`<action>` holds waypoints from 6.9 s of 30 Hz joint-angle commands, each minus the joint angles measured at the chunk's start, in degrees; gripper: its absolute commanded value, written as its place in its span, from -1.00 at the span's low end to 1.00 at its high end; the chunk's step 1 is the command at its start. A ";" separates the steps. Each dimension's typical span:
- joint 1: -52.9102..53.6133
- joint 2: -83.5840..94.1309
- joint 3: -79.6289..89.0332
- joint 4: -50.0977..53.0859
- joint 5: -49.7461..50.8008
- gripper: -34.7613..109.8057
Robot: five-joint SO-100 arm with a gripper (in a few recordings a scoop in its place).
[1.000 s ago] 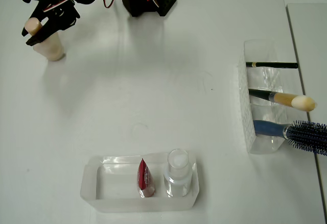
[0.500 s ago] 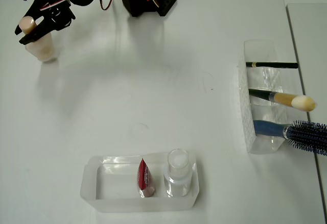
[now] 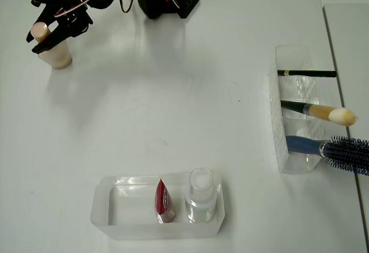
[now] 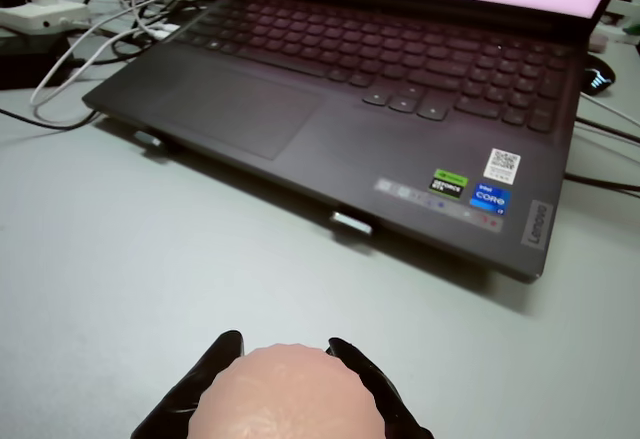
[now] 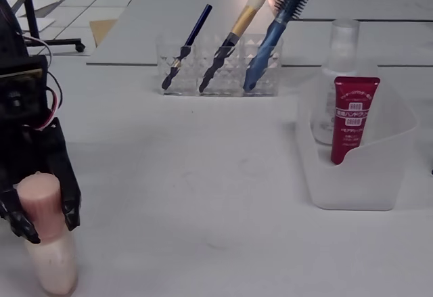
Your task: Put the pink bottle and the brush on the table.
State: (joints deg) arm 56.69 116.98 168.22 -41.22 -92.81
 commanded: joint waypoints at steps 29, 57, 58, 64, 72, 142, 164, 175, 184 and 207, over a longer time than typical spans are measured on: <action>0.53 -0.79 1.85 -2.64 -2.29 -0.25; 0.53 3.60 1.67 2.02 -2.55 0.22; 0.53 4.04 1.41 2.72 -2.72 0.23; 0.53 6.59 -1.05 7.65 -4.92 0.25; 0.35 9.49 -8.61 19.69 -5.54 0.28; -53.17 25.93 -36.21 63.46 -3.16 0.16; -76.20 15.64 -31.82 49.22 -3.16 0.12; -82.62 -1.32 -42.54 44.47 -2.81 0.05; -87.63 -13.01 -50.80 40.61 -2.81 0.06; -93.87 -35.33 -66.09 31.03 -2.81 -0.01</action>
State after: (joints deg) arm -35.95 81.65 105.38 -8.53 -94.75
